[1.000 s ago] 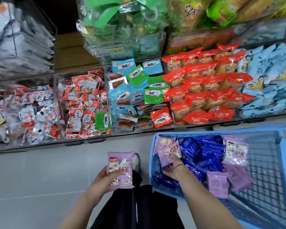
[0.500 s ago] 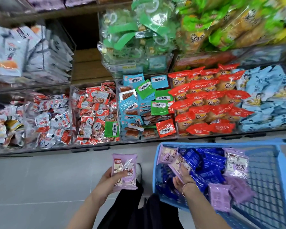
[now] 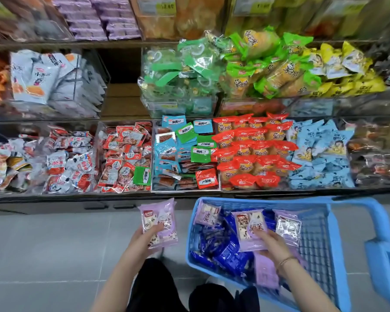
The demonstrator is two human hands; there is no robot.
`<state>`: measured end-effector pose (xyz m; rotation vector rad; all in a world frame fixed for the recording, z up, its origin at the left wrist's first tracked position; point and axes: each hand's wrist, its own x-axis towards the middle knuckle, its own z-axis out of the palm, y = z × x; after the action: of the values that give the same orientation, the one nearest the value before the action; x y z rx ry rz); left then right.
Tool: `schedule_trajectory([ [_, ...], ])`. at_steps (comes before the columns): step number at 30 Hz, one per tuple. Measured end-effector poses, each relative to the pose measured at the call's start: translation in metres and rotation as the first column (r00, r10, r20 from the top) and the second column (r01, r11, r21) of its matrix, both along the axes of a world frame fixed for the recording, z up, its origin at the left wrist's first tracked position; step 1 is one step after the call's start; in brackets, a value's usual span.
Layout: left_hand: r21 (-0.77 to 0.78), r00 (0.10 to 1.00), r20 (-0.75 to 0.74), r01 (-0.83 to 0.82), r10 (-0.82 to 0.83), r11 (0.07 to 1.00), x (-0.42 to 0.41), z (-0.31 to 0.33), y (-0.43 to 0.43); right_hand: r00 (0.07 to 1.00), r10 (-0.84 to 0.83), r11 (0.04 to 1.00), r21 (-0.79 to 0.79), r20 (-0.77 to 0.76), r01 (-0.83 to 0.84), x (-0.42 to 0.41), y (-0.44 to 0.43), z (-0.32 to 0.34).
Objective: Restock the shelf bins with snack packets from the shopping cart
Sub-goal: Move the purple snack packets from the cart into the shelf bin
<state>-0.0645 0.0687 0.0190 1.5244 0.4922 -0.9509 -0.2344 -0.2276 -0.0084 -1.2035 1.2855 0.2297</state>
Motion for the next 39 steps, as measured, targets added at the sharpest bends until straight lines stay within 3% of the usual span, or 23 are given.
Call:
schedule_trajectory([
  [4,-0.029,1.0,0.005,0.011,-0.011,1.0,0.0,0.002,0.009,1.0,-0.004,0.999,-0.035,0.024,0.005,-0.006,0.011,0.02],
  [7,-0.057,0.998,-0.003,0.063,-0.063,0.996,0.018,0.013,0.027,0.992,-0.106,0.994,-0.015,0.067,0.107,0.009,0.042,0.034],
  [17,-0.162,0.995,0.102,0.033,-0.016,0.986,0.133,0.07,0.156,0.916,-0.308,0.951,0.105,0.255,0.291,0.135,0.19,0.065],
  [24,-0.213,0.987,0.151,-0.013,0.046,0.977,0.199,0.098,0.196,0.896,-0.267,0.956,0.218,0.356,0.198,0.216,0.244,0.099],
  [31,-0.295,0.974,0.205,-0.037,0.101,0.955,0.269,0.102,0.175,0.851,-0.25,0.957,0.252,0.462,0.145,0.302,0.225,0.128],
  [39,-0.357,0.921,0.323,-0.094,0.217,0.929,0.36,0.13,0.116,0.841,-0.091,0.991,0.132,0.533,0.024,0.412,0.166,0.172],
])
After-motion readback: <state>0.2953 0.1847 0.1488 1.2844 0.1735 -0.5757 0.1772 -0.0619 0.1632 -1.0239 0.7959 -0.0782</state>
